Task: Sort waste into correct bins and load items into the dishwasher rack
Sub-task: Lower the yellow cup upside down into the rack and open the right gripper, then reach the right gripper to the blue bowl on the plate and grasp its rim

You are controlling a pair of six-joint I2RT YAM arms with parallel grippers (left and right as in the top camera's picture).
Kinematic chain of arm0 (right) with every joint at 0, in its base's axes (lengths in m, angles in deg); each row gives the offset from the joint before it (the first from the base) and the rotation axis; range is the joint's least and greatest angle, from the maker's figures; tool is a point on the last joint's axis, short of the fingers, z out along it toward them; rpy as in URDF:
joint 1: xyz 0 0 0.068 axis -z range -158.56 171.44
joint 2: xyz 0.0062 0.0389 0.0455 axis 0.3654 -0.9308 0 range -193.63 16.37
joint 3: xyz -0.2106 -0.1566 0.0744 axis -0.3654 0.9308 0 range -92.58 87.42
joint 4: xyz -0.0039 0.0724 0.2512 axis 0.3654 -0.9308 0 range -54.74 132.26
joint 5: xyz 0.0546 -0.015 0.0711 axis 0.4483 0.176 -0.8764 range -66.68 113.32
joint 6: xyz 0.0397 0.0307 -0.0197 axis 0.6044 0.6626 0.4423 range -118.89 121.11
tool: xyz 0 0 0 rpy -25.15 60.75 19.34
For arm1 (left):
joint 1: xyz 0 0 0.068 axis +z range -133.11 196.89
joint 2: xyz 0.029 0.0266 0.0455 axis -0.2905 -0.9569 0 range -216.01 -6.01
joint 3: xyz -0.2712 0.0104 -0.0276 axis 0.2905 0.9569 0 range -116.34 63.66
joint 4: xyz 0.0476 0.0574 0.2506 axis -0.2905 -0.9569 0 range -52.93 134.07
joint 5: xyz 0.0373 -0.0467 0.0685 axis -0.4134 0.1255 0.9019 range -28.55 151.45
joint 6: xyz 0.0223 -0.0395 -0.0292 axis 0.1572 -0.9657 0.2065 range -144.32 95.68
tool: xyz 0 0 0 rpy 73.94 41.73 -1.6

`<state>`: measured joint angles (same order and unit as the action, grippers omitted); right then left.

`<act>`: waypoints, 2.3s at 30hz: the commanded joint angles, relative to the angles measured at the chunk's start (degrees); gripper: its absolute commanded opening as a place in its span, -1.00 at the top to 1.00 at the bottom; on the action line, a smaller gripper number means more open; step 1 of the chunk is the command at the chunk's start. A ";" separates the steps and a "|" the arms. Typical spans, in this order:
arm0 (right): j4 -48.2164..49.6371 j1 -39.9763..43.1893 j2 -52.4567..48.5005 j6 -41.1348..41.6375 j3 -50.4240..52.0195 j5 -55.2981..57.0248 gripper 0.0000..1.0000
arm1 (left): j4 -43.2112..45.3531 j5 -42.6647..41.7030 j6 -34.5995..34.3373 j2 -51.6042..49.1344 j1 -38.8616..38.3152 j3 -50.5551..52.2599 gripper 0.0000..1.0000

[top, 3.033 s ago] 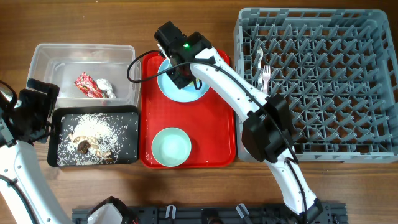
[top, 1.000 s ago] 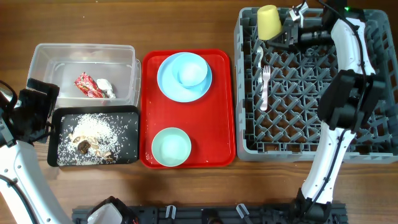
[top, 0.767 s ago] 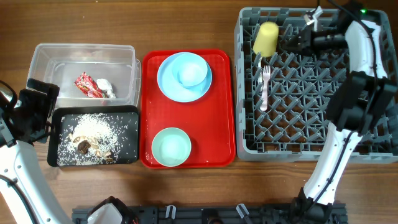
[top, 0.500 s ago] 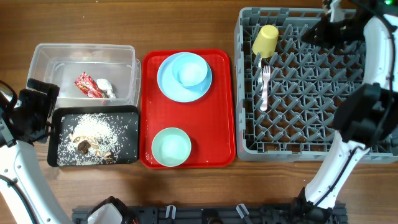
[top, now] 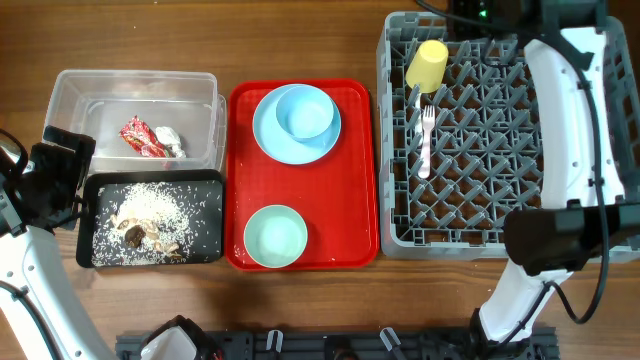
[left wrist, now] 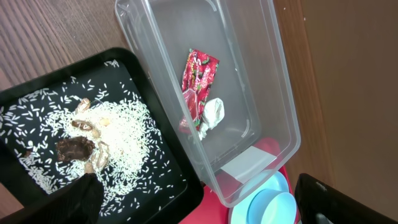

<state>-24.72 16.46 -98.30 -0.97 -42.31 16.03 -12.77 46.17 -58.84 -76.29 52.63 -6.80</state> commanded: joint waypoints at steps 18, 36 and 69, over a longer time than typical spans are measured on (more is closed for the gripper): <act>0.68 0.37 -18.53 3.61 0.11 2.73 0.90 | -0.02 -0.07 1.31 0.11 0.26 -0.81 -1.00; 1.20 0.37 -19.02 3.63 3.89 2.71 0.90 | -0.02 -0.07 1.31 0.11 0.26 -0.81 -1.00; 1.20 -34.03 -5.62 2.10 9.66 3.41 0.61 | -0.02 -0.07 1.31 0.11 0.26 -0.81 -1.00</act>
<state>-24.26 -14.46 -100.31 1.63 -34.81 11.90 -12.77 46.17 -58.84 -76.29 52.63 -6.80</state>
